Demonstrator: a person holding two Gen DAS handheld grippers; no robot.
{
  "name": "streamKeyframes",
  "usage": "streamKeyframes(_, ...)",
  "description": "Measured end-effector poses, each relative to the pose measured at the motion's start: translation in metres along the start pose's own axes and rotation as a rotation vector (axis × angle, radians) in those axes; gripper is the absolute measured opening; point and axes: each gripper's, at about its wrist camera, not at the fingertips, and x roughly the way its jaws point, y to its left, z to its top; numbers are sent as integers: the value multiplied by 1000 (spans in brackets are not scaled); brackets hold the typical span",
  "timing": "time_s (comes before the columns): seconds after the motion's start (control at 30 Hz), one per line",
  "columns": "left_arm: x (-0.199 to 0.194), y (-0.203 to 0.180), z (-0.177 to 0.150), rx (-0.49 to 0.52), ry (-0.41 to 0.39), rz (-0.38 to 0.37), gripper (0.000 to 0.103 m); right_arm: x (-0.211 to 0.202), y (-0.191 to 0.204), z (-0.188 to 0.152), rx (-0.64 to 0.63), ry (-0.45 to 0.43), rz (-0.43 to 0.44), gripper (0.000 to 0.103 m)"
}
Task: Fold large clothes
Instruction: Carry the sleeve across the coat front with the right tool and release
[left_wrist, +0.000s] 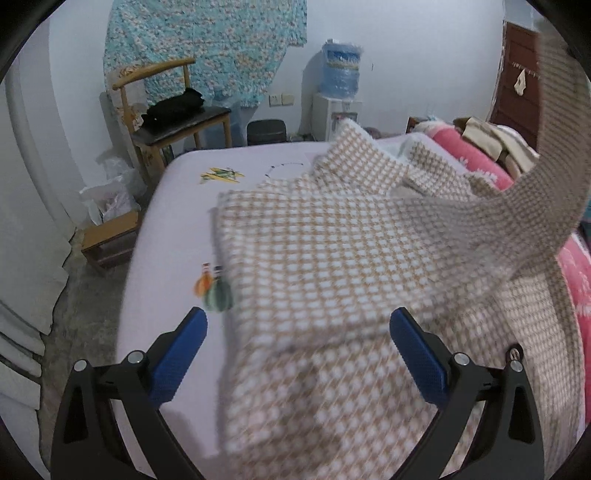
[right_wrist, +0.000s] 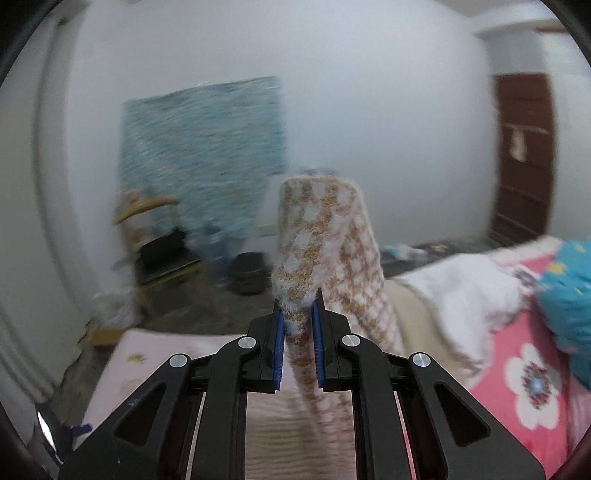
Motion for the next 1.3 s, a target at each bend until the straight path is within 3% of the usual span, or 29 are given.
streamKeyframes(0.1, -14, 11, -9, -13, -12, -14, 97, 14, 65, -17, -90, 36, 121, 12)
streamKeyframes(0.17, -20, 19, -15, -22, -16, -31, 97, 32, 109, -39, -151, 116, 234, 19)
streamKeyframes(0.2, -21, 19, -15, -24, -15, -35, 97, 39, 122, -49, -162, 154, 286, 28)
streamKeyframes(0.23, -22, 21, -18, -28, -13, -47, 97, 50, 138, -64, -170, 224, 377, 60)
streamKeyframes(0.27, -22, 24, -21, -35, -10, -64, 97, 59, 149, -78, -174, 279, 438, 74)
streamKeyframes(0.33, -23, 26, -24, -47, -6, -89, 94, 67, 156, -96, -192, 325, 490, 74)
streamKeyframes(0.53, -18, 27, -19, -46, -20, -169, 87, 83, 90, -111, -83, 383, 426, 76)
streamKeyframes(0.7, -1, 28, 4, -76, -36, -240, 77, 99, -5, -122, 64, 429, 254, 76)
streamKeyframes(0.87, 45, 36, 37, -169, 49, -258, 67, 123, -76, -146, 177, 497, 126, 76)
streamKeyframes(0.97, 83, 41, 53, -230, 159, -228, 55, 145, -86, -154, 211, 537, 105, 76)
streamKeyframes(1.1, 101, 39, 63, -225, 186, -202, 49, 169, -95, -169, 214, 570, 93, 72)
streamKeyframes(1.3, 113, 31, 72, -160, 202, -150, 44, 194, -94, -179, 184, 613, 85, 52)
